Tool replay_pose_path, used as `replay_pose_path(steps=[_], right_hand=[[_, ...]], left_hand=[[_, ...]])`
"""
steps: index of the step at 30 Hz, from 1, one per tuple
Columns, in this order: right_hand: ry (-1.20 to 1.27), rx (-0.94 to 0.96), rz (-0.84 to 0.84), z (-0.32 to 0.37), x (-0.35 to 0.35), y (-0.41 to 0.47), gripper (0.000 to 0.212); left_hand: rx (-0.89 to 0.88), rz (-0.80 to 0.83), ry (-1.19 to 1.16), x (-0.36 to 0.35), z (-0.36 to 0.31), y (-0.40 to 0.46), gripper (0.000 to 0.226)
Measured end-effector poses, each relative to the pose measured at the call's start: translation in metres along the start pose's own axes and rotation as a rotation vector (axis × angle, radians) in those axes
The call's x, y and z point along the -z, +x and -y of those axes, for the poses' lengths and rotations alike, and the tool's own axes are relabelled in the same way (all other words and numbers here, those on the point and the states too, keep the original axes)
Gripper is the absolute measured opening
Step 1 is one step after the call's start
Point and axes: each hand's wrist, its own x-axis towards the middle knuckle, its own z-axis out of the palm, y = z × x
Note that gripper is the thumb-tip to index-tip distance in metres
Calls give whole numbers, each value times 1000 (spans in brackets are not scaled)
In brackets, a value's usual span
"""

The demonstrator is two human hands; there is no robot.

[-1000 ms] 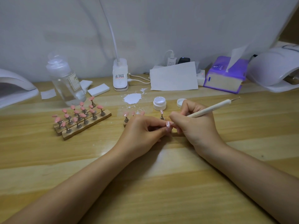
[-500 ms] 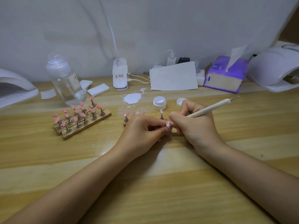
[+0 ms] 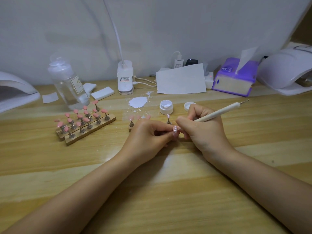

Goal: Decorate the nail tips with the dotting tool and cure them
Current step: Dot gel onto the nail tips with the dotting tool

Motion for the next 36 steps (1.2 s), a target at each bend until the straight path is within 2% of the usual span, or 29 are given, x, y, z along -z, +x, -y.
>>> replay_pose_path(steps=[36], right_hand=[[-1,10,-13,-1,0,0,38]], left_hand=[[-19,-1,43,0,-1,-1,28]])
